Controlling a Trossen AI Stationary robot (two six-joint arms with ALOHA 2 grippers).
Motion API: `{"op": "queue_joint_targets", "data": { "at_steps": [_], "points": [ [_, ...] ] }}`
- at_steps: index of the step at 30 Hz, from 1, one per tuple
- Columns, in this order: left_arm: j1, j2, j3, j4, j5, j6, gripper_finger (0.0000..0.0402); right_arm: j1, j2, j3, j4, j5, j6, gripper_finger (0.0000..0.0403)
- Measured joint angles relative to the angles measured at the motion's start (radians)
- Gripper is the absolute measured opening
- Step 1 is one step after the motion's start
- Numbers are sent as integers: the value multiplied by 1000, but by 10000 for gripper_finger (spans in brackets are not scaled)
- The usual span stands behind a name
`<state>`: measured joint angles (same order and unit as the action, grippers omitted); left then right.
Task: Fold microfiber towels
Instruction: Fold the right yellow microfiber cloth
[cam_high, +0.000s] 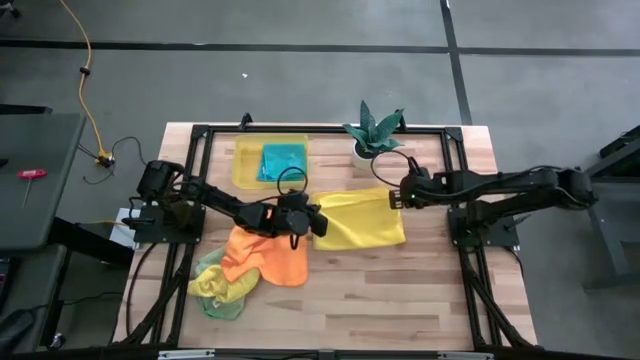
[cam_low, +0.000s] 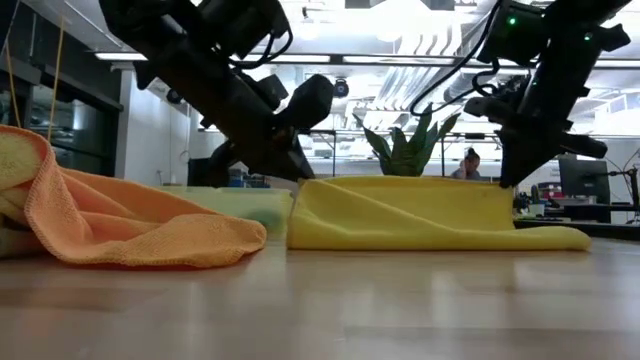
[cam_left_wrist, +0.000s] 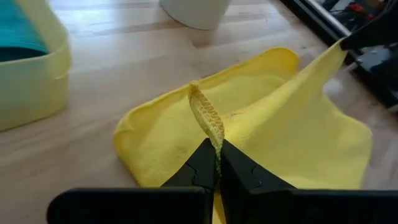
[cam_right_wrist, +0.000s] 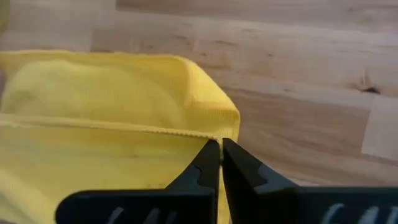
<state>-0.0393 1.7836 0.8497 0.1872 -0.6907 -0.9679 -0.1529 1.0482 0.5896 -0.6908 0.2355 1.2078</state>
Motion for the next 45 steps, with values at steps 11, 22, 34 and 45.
{"op": "queue_joint_targets", "data": {
  "at_steps": [11, 22, 34, 45],
  "points": [
    [8, 11, 1, -30, -54, 0, 0, -39, 100, 0, 54, -7, -38, 0],
    [14, 87, 0, 43, -81, 31, 1, -39, 125, 0, 73, 46, -12, 0],
    [67, 102, 0, 124, -34, 168, 1, -40, 140, 0, 110, 30, -29, 11],
    [65, 102, 0, 120, -27, 215, 13, -40, 143, 0, 126, 39, -38, 54]
  ]
}}
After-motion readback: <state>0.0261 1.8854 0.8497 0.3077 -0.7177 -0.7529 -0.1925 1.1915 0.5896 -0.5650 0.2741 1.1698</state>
